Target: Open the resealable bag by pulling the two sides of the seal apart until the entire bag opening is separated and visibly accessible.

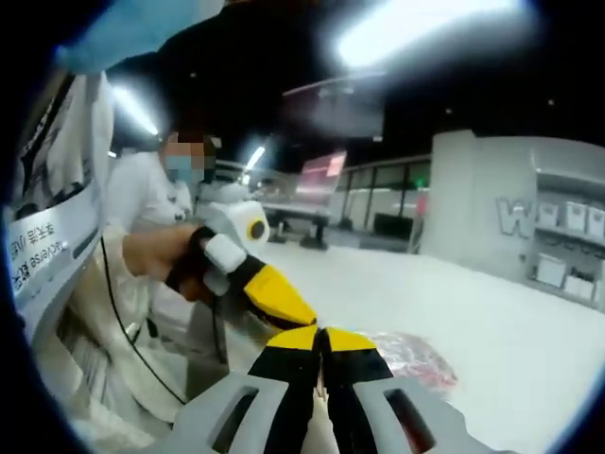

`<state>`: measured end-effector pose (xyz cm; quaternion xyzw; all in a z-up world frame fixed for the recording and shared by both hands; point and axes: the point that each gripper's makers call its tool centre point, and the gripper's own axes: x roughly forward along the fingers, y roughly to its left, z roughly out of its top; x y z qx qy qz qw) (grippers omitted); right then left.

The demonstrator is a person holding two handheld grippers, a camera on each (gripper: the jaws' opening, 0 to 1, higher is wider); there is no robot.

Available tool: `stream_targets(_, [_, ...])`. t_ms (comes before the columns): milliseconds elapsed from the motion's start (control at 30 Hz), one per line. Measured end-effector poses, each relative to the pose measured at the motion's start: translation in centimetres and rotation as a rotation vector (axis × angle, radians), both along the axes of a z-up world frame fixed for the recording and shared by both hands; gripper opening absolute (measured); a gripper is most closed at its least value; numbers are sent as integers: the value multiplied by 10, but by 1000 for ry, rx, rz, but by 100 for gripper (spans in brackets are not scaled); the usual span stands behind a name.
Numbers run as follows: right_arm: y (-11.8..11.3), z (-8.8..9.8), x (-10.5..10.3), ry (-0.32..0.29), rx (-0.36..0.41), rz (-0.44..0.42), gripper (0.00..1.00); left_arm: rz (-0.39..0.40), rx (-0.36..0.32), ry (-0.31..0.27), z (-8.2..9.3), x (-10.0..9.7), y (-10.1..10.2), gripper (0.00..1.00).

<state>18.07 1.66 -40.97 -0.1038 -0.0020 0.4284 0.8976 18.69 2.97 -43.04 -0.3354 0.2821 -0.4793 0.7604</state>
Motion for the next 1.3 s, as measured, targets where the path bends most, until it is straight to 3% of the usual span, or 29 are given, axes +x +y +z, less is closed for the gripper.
stream_targets(133, [1,1,0,-4,2,4,0,3,14,0,-4,1,1,10])
stream_targets(167, [1,1,0,-3,3,5,0,3,13,2,6,-15,-6,10])
stream_targets(200, [1,1,0,-4,3,6,0,5,14,3,8,-18,-7,10])
stream_targets(1300, [2,-10,0,-37,-81,0,0,15,23,-42,9,-11,-8,0])
